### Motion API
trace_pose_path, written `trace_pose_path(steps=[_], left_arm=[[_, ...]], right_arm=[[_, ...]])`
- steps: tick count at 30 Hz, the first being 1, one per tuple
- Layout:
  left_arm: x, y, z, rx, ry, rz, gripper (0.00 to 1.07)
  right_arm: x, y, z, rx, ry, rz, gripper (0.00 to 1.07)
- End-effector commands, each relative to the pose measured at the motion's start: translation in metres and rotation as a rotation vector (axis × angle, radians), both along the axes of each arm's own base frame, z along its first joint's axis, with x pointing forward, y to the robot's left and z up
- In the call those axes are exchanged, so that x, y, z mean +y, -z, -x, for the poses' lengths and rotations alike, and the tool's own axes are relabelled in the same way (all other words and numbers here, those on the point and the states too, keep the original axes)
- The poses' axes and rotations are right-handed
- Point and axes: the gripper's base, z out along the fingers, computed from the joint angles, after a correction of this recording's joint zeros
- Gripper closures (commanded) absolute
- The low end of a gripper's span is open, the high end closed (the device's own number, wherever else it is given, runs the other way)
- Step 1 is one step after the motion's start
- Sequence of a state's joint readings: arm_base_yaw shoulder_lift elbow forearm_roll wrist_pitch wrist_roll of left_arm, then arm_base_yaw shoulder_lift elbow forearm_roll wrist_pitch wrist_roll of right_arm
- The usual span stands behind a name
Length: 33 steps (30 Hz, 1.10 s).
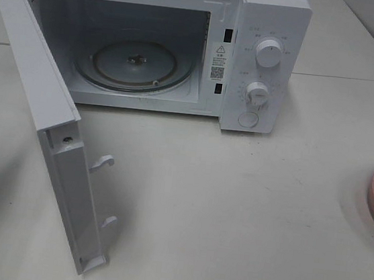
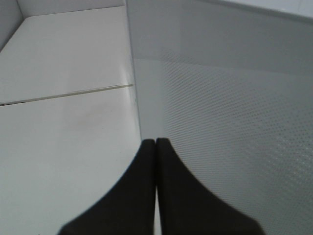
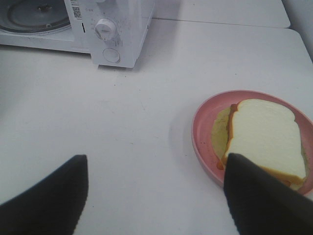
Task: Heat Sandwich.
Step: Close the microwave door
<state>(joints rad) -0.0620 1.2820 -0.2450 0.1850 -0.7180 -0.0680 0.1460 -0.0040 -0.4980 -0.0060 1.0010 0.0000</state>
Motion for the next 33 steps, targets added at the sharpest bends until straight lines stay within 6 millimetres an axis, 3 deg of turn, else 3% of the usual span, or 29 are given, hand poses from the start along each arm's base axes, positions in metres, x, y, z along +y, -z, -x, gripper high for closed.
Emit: trace_pose_path(steps=[1,21,33], left_arm=[[-0.011,0.001,-0.010,-0.021,0.048,0.021,1.07],[-0.063,0.009,-0.041,-0.025,0.248,0.024,1.07],[-0.067,0.020,-0.049,0.003,0.247,0.076,1.07]], right_arm=[[-0.001,0.000,0.004,-0.033,0.006,0.002,0.33],[-0.001,0.000,0.004,-0.033,0.006,0.002,0.33],[-0.001,0.000,0.004,-0.033,0.006,0.002,0.33]])
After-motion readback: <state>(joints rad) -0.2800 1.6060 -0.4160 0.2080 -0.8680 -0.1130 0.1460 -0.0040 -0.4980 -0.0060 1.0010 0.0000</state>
